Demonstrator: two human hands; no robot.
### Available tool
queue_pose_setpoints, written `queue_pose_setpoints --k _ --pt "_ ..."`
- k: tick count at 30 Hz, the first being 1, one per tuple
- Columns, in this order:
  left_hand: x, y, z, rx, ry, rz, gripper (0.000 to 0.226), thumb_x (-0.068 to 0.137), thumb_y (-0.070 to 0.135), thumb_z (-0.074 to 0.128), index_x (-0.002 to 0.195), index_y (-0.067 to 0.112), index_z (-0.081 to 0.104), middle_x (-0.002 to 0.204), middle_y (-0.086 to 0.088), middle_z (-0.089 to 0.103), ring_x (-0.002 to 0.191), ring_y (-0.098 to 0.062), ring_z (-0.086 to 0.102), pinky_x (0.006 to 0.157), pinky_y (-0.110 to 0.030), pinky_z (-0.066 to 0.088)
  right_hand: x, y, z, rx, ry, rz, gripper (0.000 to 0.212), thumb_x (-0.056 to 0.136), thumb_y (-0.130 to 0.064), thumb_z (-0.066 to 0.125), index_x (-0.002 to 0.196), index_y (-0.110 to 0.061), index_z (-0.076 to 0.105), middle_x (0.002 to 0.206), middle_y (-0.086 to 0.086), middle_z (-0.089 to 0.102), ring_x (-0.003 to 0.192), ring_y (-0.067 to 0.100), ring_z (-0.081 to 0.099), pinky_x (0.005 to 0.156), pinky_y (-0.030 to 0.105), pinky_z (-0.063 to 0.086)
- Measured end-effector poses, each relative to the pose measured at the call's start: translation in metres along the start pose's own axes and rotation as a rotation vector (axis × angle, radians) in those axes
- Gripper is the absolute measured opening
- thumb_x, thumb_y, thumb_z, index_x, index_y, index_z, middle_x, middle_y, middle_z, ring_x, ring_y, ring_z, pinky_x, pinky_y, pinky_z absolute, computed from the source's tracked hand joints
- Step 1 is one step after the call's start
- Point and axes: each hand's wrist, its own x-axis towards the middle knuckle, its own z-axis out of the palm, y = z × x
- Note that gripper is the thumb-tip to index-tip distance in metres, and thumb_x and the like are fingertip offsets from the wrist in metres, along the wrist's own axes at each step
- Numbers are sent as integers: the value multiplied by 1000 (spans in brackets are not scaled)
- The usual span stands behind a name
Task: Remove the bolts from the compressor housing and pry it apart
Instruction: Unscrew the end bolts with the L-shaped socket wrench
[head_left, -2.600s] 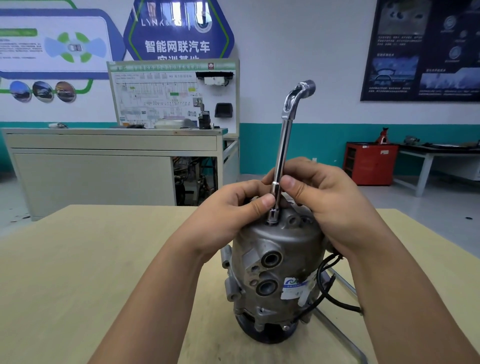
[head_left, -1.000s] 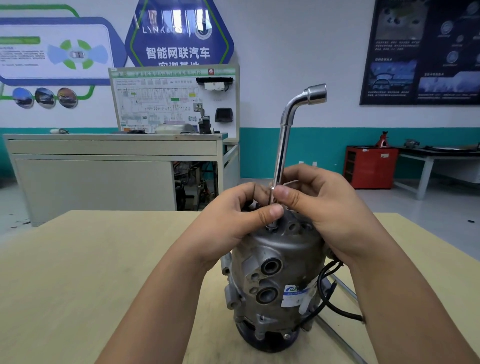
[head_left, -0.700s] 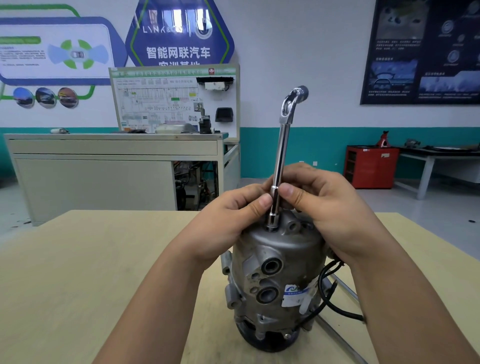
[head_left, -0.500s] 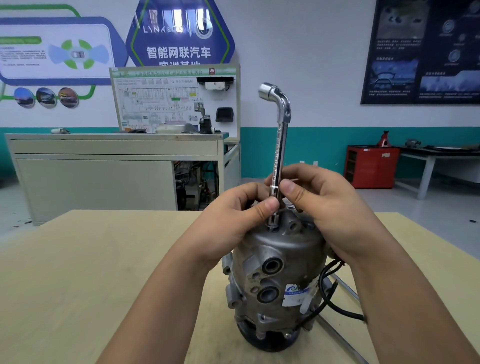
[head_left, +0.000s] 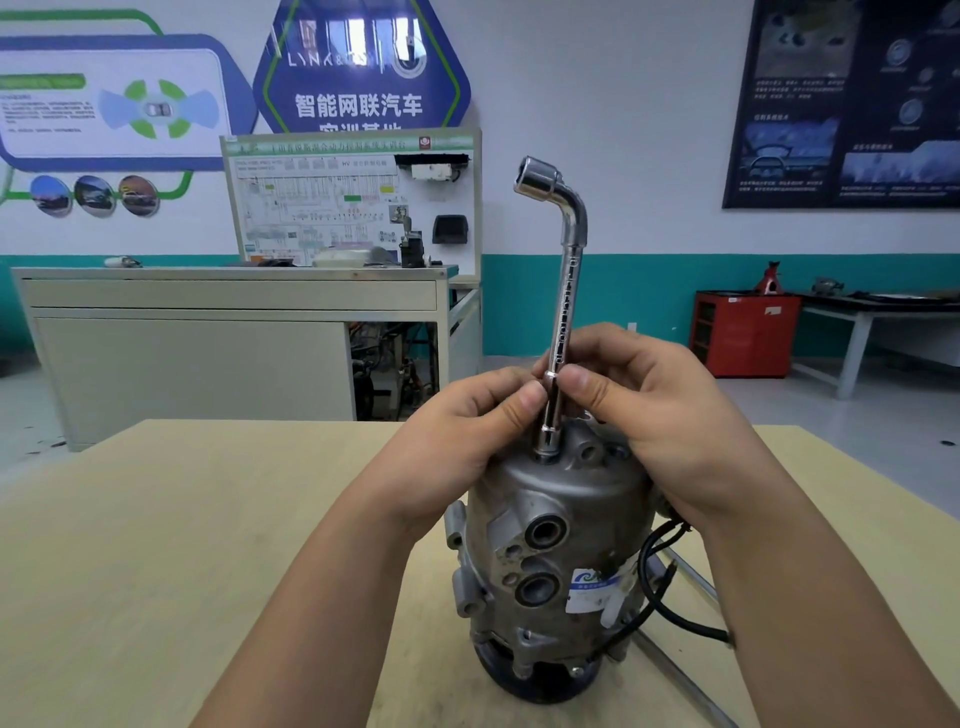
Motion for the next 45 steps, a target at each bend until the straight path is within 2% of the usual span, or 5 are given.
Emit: queue_pose_setpoints --k 8,17,28,36,45 --pt "2 0 2 -5 13 -32 22 82 33 56 88 22 75 93 -5 71 91 -16 64 86 -32 49 -1 -3 0 4 -64 -14 24 89 1 54 90 -16 71 99 12 64 94 14 64 83 19 50" --pt "-2 9 8 43 80 -17 54 78 37 68 106 -9 58 110 -34 58 93 -30 58 98 -58 41 -2 1 -1 41 -8 26 16 61 -43 68 75 -36 68 73 -9 68 73 3 64 66 16 51" --pt "0 2 0 -3 -3 -30 35 82 38 58 105 17 71 112 -16 69 104 -20 64 97 -37 47 -1 1 -1 -52 30 -11 8 83 -20 62 84 -26 67 90 2 67 89 13 63 83 24 48" --pt "0 0 1 7 35 -55 42 82 31 56 104 -3 66 109 -13 66 104 -23 60 105 -48 40 -1 -3 -1 -55 -20 -27 20 89 -6 57 85 -21 71 91 4 64 91 13 62 85 22 49" --pt "-1 3 3 23 65 -41 49 75 31 61 110 -4 63 113 -29 63 111 -45 57 103 -58 41 -2 1 0 -20 -8 21 19 61 -42 69 79 -35 68 77 -7 67 78 11 63 76 29 50"
